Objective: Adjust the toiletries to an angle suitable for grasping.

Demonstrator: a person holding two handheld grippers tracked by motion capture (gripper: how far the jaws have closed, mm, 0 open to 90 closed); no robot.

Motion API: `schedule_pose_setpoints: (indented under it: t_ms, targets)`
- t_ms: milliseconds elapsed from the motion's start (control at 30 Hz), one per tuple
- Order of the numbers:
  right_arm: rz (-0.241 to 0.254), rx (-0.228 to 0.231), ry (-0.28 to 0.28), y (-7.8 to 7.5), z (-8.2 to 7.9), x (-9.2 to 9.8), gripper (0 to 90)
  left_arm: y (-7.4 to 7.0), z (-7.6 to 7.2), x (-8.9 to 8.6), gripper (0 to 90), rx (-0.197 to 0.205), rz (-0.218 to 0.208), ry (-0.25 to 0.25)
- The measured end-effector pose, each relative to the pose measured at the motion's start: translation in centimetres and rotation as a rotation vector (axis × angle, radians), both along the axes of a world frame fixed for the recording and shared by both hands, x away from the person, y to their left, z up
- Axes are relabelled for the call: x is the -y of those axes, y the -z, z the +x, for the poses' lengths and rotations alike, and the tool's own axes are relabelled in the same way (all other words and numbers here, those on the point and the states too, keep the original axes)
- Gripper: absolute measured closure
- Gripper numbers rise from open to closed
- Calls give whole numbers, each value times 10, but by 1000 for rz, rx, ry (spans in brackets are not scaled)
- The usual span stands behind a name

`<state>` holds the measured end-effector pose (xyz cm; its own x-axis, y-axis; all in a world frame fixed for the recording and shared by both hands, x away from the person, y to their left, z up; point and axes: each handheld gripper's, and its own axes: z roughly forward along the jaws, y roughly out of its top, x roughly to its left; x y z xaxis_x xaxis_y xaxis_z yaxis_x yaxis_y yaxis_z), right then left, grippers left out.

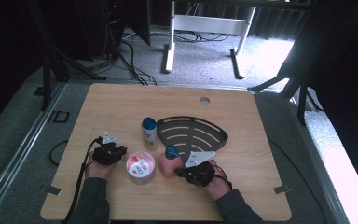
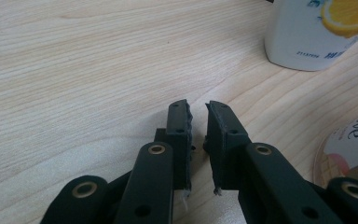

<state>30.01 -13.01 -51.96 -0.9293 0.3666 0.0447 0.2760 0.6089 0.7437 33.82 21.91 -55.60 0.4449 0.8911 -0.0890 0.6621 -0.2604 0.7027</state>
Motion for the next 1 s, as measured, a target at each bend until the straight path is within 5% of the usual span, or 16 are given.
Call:
schedule_pose_setpoints:
  t_ms: [600, 1000]
  targets:
    - [28, 8, -36, -3, 29, -37, 898, 0, 0, 0, 798, -5, -3, 11]
    - [82, 3, 54, -7, 30, -4, 890, 0, -1, 1, 799, -3, -4, 15]
